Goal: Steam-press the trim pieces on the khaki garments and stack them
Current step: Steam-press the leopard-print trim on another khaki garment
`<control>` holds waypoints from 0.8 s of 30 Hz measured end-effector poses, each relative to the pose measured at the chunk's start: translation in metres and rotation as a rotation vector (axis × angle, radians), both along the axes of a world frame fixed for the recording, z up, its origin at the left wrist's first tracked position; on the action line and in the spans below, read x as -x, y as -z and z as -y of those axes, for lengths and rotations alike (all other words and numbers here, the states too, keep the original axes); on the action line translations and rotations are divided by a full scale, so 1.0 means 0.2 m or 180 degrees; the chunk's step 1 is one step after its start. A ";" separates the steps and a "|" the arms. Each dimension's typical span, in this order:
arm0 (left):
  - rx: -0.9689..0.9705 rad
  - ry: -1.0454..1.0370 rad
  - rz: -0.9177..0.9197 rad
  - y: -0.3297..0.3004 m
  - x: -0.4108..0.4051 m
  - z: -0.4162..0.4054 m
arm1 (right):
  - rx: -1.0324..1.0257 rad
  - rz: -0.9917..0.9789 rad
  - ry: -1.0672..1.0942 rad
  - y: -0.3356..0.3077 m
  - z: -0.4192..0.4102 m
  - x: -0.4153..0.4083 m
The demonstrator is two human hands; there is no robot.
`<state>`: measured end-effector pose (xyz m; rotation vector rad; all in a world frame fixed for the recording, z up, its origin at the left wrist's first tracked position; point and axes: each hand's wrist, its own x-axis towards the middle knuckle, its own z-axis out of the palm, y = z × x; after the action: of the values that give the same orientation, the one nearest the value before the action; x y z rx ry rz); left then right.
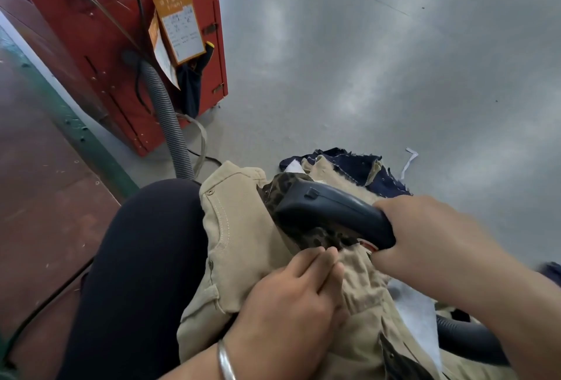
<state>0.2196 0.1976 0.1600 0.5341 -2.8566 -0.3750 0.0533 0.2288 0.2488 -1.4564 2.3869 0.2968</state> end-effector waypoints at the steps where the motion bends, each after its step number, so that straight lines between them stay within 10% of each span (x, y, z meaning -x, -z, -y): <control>1: 0.0020 -0.0018 -0.0046 0.01 0.00 0.00 | -0.0004 -0.0021 -0.0034 0.00 0.02 0.00; 12: -0.0313 0.0063 -0.0003 -0.01 -0.02 -0.02 | 0.0364 0.0163 -0.0173 0.17 0.55 -0.06; 24: 0.0025 0.0847 0.0256 -0.04 -0.04 0.03 | 0.1021 0.0662 0.0799 -0.14 -0.10 0.23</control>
<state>0.2279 0.1915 0.1682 0.1696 -3.0123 -0.3930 0.0076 0.2484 0.2767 -1.2173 2.4861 -0.2962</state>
